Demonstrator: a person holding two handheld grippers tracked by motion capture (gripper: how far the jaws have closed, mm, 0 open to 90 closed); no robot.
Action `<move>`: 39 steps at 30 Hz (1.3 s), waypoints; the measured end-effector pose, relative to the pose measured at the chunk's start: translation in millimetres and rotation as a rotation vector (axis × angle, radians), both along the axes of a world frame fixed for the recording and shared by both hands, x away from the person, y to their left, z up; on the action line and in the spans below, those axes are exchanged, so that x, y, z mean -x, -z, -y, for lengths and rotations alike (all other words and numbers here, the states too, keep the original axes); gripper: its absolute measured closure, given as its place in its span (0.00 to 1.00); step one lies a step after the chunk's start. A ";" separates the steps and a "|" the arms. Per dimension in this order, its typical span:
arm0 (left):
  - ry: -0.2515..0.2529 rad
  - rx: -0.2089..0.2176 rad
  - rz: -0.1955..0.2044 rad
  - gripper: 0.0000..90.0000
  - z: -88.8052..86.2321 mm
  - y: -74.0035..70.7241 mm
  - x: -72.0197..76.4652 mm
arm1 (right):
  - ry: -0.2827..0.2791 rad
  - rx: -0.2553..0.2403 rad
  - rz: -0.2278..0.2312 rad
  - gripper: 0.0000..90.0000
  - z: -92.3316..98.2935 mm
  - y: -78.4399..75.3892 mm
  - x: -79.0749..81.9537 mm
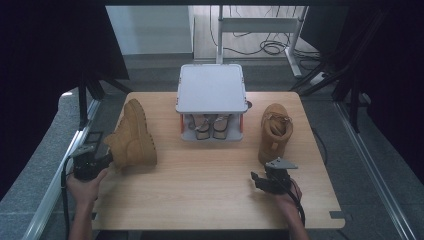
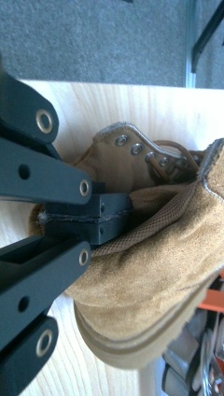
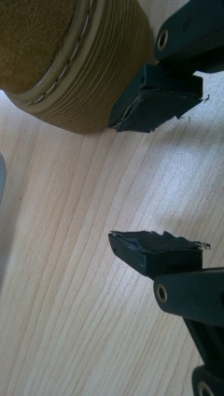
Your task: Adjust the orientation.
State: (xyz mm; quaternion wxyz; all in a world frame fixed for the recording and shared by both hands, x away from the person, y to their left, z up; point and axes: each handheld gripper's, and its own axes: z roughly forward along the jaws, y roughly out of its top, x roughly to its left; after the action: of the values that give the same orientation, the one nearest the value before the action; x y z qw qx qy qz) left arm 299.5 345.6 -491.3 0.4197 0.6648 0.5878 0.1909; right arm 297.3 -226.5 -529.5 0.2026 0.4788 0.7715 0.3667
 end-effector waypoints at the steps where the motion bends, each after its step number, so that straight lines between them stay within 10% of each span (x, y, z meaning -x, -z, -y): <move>1: 0.004 0.001 0.002 0.99 1.2 -1.0 -0.7 | 0.000 -0.001 0.000 0.43 0.1 -0.1 0.1; 26: 0.187 -0.056 0.052 0.99 70.9 -40.7 -50.8 | 0.027 -0.019 0.028 0.43 5.5 -3.7 0.8; 31: 0.272 -0.100 0.029 0.99 107.9 -51.8 -74.8 | 0.035 -0.027 0.037 0.43 8.9 -4.6 0.7; 39: 0.265 -0.183 0.047 0.98 131.7 -60.2 -80.0 | 0.037 -0.024 0.035 0.43 11.2 -4.5 0.4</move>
State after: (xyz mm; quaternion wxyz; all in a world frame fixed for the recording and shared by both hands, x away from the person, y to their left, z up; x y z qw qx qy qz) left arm 379.5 214.0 -431.2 0.3926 0.7672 0.4652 0.2023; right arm 296.8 -237.7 -525.1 0.2174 0.4890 0.7543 0.3804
